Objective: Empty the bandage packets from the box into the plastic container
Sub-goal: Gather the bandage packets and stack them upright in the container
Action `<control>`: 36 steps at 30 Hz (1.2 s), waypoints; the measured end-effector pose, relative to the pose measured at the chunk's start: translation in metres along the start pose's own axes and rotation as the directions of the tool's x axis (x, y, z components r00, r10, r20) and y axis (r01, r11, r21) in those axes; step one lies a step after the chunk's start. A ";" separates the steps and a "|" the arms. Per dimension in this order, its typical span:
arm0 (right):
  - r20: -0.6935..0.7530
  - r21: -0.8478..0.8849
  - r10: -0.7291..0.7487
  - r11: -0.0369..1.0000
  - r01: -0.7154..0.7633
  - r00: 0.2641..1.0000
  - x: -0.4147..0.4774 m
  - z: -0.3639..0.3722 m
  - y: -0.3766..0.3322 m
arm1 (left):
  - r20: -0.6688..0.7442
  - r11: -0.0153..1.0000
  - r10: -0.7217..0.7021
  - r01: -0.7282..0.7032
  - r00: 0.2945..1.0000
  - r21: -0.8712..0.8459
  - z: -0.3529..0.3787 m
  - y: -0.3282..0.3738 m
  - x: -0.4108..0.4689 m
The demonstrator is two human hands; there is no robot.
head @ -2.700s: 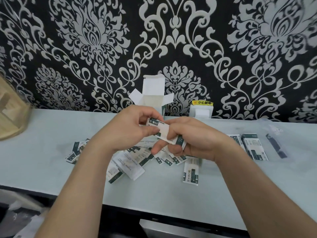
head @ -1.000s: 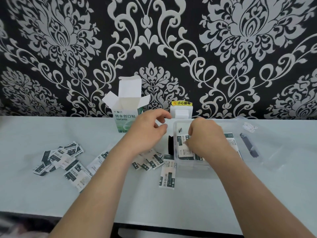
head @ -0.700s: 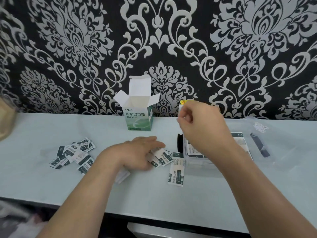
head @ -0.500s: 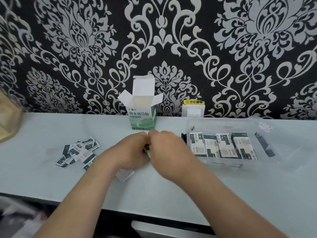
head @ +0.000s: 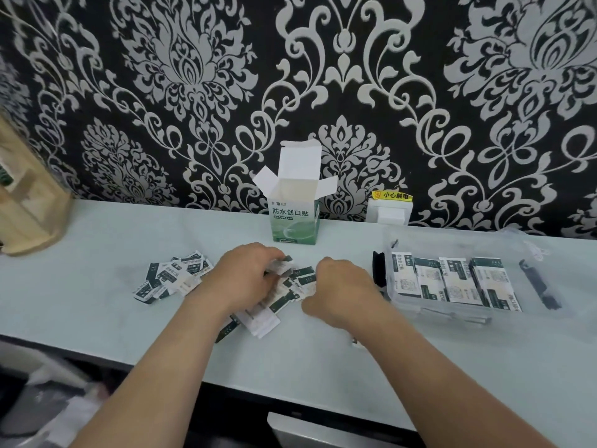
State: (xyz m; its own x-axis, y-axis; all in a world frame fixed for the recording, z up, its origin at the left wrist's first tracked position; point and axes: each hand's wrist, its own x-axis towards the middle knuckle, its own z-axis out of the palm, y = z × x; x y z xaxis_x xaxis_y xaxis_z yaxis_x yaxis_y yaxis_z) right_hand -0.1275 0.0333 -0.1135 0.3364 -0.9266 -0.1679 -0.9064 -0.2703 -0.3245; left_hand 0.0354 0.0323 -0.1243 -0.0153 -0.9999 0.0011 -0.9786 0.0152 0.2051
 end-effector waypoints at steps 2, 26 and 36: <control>-0.059 -0.064 -0.033 0.998 0.030 0.998 -0.003 0.001 -0.003 | -0.101 0.998 -0.037 0.032 0.994 -0.051 0.002 0.000 0.002; -0.211 0.763 -0.036 0.619 0.187 0.977 0.002 -0.003 -0.008 | 0.062 0.180 -0.243 0.108 0.968 -0.978 -0.022 0.043 -0.010; 0.020 0.867 -0.041 0.498 0.003 0.999 0.005 -0.002 -0.002 | 0.127 0.956 -0.152 0.178 0.980 -0.231 -0.046 0.001 -0.023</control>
State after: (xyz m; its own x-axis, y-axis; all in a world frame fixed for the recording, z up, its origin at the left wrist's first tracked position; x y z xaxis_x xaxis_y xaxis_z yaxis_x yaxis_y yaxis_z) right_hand -0.1244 0.0283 -0.1117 0.3780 -0.9095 -0.1729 -0.2286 0.0893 -0.9694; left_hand 0.0441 0.0555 -0.0792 0.1074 -0.9822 -0.1540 -0.8913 -0.1638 0.4228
